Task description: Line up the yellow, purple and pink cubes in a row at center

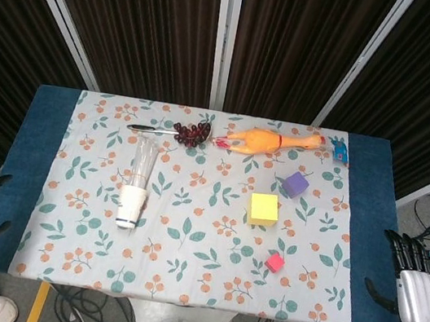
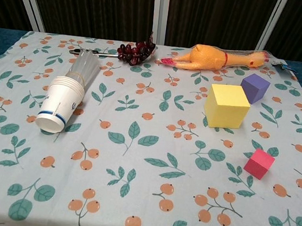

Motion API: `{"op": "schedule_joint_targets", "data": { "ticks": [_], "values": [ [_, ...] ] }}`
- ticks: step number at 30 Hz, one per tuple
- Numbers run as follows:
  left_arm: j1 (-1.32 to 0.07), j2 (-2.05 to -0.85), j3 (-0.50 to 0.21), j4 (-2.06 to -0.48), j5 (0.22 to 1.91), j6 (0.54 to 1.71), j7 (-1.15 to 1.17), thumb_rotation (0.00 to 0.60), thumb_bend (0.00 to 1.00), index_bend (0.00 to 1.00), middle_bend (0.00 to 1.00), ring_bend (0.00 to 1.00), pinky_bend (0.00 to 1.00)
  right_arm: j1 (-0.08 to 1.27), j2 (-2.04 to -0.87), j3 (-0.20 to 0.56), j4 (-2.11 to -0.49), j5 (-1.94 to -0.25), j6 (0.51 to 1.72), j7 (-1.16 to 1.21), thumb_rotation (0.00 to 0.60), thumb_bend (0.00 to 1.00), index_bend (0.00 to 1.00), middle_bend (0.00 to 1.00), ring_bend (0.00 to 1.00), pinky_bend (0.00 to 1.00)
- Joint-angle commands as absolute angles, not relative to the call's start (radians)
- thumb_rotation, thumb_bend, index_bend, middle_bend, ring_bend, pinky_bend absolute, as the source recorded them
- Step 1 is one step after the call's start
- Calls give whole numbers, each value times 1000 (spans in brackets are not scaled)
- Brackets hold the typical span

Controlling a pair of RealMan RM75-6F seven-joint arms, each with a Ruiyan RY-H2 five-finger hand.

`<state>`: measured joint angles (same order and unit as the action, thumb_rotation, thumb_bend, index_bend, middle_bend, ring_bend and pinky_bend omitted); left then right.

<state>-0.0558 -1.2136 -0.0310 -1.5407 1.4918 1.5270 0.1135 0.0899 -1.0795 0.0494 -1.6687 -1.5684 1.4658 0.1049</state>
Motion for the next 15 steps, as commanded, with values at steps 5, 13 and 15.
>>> {"op": "schedule_joint_targets", "data": {
  "ticks": [5, 13, 15],
  "values": [
    [-59, -1216, -29, -1533, 1498, 1522, 108, 600, 204, 232, 164, 104, 98, 257, -1100, 118, -1761, -1490, 1234, -46, 600, 160, 46, 90, 0, 0],
    [-65, -1219, -29, -1525, 1490, 1501, 97, 600, 204, 231, 164, 104, 98, 473, -1217, 190, -1732, -1258, 938, -219, 600, 160, 46, 109, 0, 0],
    [-66, -1220, -30, -1523, 1487, 1497, 96, 600, 204, 231, 163, 104, 98, 514, -1248, 204, -1714, -1204, 894, -244, 600, 160, 48, 125, 0, 0]
  ]
}}
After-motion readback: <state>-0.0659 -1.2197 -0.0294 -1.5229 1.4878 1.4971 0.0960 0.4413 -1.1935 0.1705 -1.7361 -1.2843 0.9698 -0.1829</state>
